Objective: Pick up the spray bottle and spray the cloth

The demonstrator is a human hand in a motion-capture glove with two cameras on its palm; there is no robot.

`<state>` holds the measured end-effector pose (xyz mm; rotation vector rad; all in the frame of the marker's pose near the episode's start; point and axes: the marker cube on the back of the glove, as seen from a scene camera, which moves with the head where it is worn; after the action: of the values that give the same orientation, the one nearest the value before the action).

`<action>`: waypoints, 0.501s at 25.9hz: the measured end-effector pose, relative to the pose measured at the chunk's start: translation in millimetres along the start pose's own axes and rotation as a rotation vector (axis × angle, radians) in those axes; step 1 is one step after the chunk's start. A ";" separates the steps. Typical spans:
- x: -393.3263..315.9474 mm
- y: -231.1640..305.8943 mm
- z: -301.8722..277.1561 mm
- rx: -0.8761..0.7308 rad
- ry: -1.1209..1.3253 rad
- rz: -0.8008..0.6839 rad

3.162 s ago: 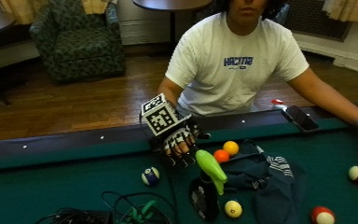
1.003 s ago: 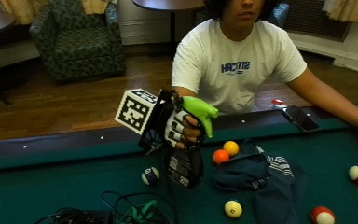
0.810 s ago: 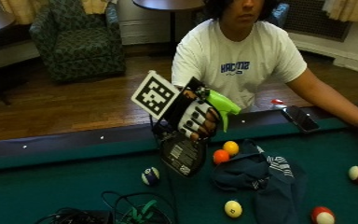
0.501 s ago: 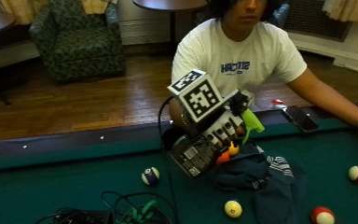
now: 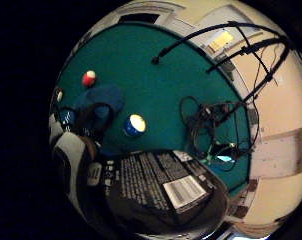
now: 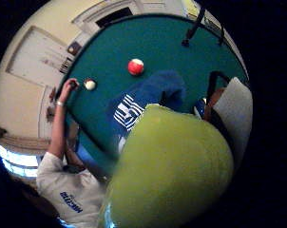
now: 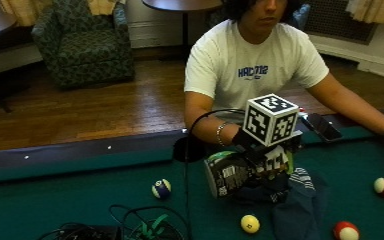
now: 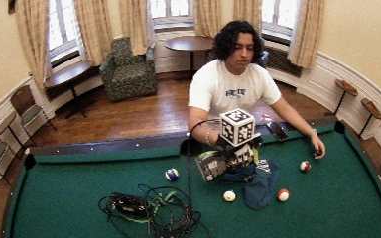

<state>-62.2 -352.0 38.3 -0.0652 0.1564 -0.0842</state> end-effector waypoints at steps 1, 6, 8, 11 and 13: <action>-6.3 -1.2 5.1 -0.021 0.028 -0.012; -38.5 -4.7 37.0 -0.130 0.165 -0.070; -48.2 -5.4 50.2 -0.168 0.199 -0.082; -58.1 -5.1 65.4 -0.211 0.234 -0.099; -61.5 -4.4 70.6 -0.226 0.246 -0.108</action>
<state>-112.0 -346.8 117.6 -0.2895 0.4085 -0.1820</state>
